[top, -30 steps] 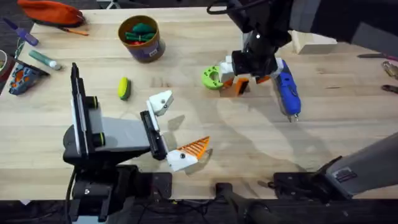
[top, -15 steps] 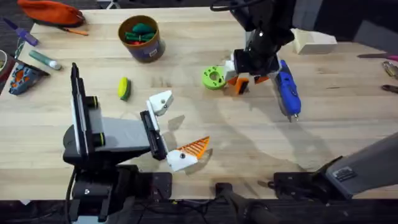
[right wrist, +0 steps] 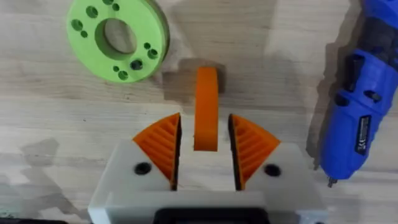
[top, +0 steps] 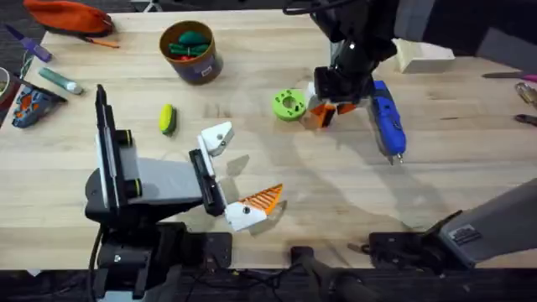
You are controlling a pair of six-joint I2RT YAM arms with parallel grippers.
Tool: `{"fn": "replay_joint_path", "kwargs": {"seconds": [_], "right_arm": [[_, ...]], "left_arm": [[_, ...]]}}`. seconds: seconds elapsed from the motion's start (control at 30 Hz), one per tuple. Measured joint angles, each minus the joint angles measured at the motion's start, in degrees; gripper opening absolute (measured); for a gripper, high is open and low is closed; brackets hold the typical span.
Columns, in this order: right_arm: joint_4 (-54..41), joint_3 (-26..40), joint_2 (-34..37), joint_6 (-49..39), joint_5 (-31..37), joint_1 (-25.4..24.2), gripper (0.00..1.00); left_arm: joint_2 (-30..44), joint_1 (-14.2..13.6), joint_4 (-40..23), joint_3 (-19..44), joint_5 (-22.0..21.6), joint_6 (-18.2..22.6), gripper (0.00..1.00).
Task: Pick up the gripper from the table and insert it into the empty holder that is missing its gripper. Then pick up a screw, insert it into the mounting hole, and use the screwdriver to tighten it. Finally, clean up the table by picking up the vegetable and placing it into the bucket.
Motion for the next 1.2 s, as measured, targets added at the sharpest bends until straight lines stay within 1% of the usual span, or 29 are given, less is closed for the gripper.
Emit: {"fn": "replay_joint_path", "kwargs": {"seconds": [0.17,0.27,0.37,0.5,0.63,0.73,1.1,1.2], "right_arm": [[-0.02,0.01,0.66,-0.01,-0.15,0.0,0.395],[0.0,-0.01,0.98,-0.03,-0.17,0.0,0.308],[0.0,-0.01,0.98,-0.04,-0.17,0.0,0.282],[0.0,-0.01,0.98,-0.04,-0.17,0.0,0.201],[0.09,-0.01,0.98,-0.08,-0.2,0.0,0.079],[0.17,-0.01,0.98,-0.17,-0.15,0.0,0.014],[0.22,-0.01,0.86,-0.19,-0.17,0.0,0.013],[0.15,-0.01,-0.4,-0.19,-0.21,0.0,0.012]], "left_arm": [[-0.01,0.0,0.02,0.0,0.0,0.0,0.987],[0.0,0.0,0.0,0.0,0.0,0.0,0.987],[-0.01,0.0,0.01,0.0,0.0,0.0,0.986],[-0.01,0.0,0.02,0.0,0.0,0.0,0.987],[0.01,0.0,0.0,0.0,0.0,0.0,0.987],[-0.01,0.0,0.0,0.0,0.0,0.0,0.988],[-0.01,0.0,0.0,0.0,0.0,0.0,0.988],[-0.01,0.0,0.0,0.0,0.0,0.0,0.987]]}}
